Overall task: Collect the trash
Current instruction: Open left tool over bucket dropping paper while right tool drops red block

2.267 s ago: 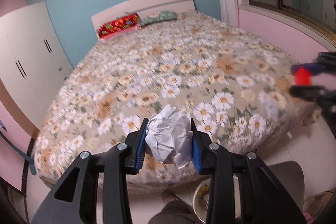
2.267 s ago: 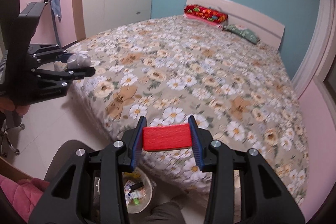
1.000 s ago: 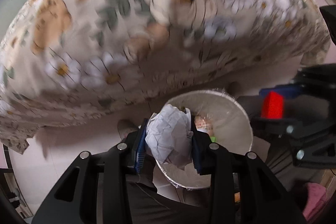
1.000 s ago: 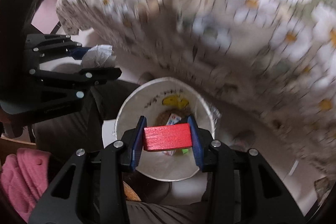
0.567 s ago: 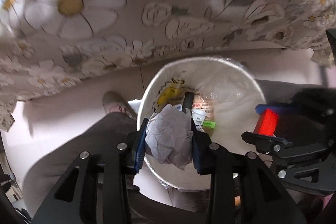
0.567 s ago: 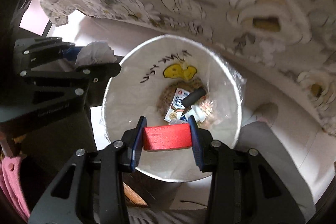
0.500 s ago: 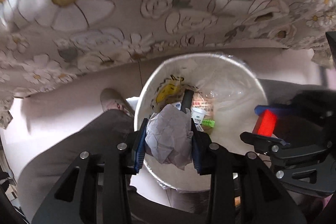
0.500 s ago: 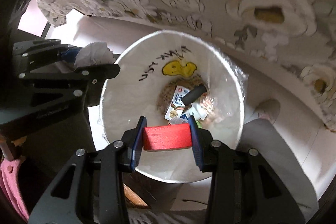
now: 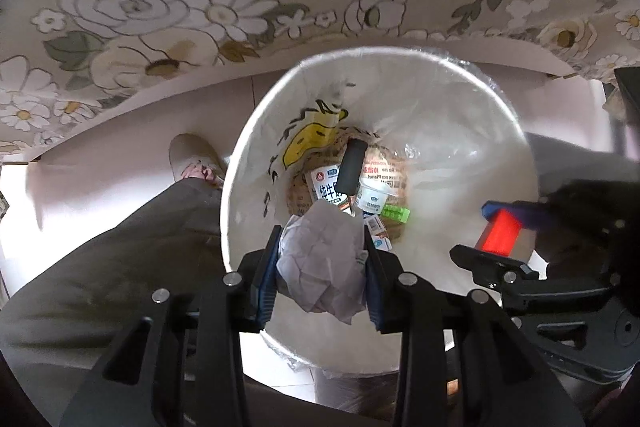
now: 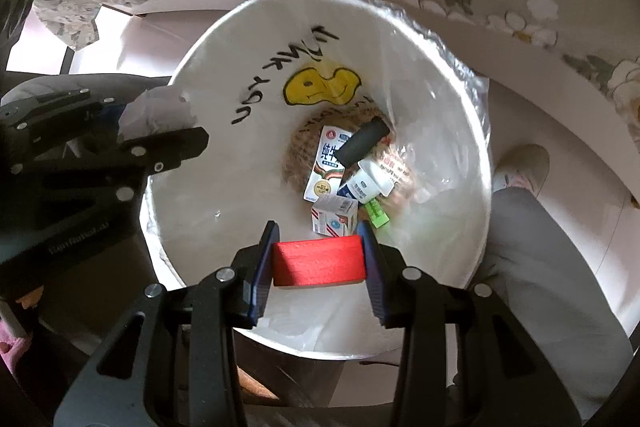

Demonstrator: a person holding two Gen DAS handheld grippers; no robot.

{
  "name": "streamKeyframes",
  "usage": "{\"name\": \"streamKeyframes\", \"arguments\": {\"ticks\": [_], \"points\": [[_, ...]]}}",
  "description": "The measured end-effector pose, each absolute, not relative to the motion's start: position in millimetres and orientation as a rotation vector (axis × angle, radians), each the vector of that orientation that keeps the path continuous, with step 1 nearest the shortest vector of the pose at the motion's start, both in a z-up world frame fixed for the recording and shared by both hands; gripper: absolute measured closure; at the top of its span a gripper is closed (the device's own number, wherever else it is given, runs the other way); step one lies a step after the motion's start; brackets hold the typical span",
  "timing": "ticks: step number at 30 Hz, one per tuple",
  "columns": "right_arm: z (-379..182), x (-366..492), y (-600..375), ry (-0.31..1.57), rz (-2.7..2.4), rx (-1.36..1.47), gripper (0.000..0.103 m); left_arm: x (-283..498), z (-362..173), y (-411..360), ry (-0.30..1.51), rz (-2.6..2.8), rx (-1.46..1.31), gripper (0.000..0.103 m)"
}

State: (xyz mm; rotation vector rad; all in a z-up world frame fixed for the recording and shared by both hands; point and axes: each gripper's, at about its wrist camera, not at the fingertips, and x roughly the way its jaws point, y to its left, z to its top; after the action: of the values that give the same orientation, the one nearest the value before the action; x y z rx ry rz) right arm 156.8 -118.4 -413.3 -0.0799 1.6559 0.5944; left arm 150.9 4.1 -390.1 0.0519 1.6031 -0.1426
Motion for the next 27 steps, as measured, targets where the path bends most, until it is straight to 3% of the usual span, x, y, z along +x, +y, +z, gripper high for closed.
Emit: {"name": "streamKeyframes", "arguments": {"ticks": [27], "points": [[-457.2,158.7,-117.5,1.745,0.516,-0.068,0.061,148.9,-457.2,-5.7,1.762,-0.156,0.032,0.063]]}}
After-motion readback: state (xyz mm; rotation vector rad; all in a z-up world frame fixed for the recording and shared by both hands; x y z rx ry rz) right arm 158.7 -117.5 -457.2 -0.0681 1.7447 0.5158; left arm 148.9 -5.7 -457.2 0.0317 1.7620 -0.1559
